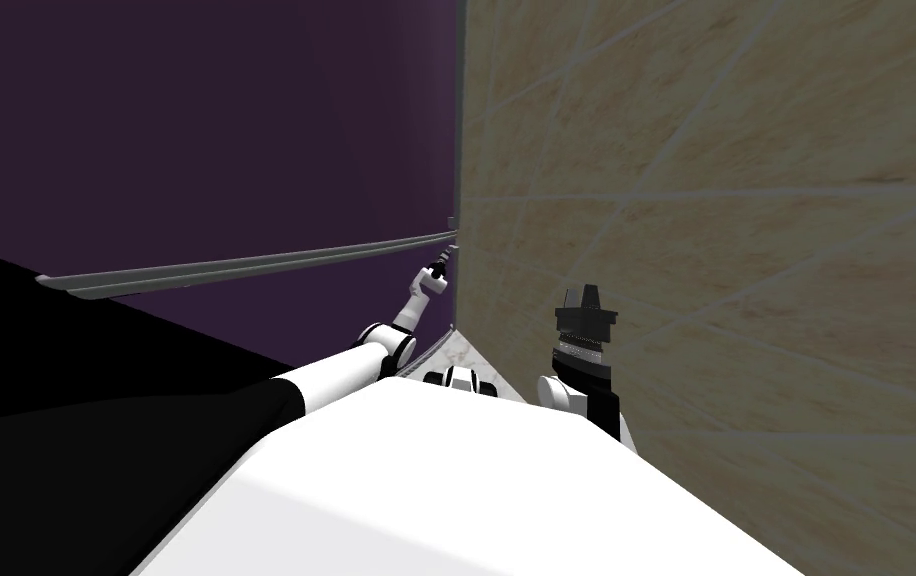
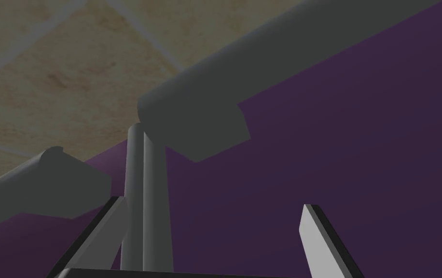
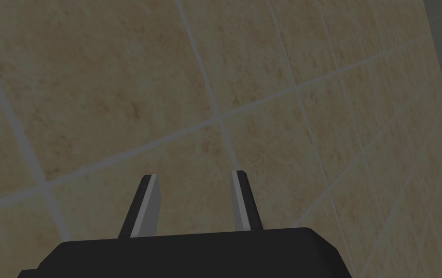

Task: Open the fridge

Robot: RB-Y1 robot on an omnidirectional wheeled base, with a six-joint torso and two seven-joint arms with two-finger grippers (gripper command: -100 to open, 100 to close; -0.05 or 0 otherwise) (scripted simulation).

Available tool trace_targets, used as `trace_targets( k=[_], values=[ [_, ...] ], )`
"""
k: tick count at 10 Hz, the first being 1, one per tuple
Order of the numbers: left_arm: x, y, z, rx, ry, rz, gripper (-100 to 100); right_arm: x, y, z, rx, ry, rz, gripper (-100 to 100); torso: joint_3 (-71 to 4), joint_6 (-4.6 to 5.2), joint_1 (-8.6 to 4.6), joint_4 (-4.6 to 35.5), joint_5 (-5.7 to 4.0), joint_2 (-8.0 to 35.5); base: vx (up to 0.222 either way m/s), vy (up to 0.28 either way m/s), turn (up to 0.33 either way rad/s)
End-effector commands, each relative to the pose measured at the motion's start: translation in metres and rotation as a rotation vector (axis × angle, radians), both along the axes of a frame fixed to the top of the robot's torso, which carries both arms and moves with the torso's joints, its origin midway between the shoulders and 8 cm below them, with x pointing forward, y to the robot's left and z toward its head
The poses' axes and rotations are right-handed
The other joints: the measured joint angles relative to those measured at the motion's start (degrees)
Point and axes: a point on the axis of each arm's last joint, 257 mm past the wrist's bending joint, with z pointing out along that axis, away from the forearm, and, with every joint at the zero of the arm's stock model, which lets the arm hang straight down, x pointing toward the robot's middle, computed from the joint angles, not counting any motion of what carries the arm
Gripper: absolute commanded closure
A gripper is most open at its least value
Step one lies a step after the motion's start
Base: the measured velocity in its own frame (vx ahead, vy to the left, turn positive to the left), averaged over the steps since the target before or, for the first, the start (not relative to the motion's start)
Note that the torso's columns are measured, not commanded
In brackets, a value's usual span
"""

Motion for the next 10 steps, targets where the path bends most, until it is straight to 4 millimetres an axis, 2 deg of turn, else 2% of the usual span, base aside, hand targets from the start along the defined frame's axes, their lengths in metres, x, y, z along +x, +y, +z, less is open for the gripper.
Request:
trace_targets(
  k=[1,5,9,10],
  values=[
    [0.009,0.004,-0.002,0.020,0.041,0.031,-100,0.000,0.000,0.000,0.000,0.000,0.000,0,0.00,-0.01,0.00,0.00,0.00,0.00,0.005,0.016,-0.046],
    [0.022,0.008,-0.007,0.059,0.120,0.088,-100,0.000,0.000,0.000,0.000,0.000,0.000,0,0.00,-0.02,0.00,0.00,0.00,0.00,0.006,0.015,-0.113],
    [0.029,0.018,-0.008,0.097,0.178,0.139,-100,0.000,0.000,0.000,0.000,0.000,0.000,0,-0.02,-0.01,-0.01,-0.01,0.00,-0.02,0.001,0.014,-0.097],
    [0.028,0.015,-0.008,0.091,0.169,0.130,-100,0.000,0.000,0.000,0.000,0.000,0.000,0,-0.02,-0.02,-0.01,-0.01,0.00,-0.03,0.000,0.006,-0.018]
  ],
)
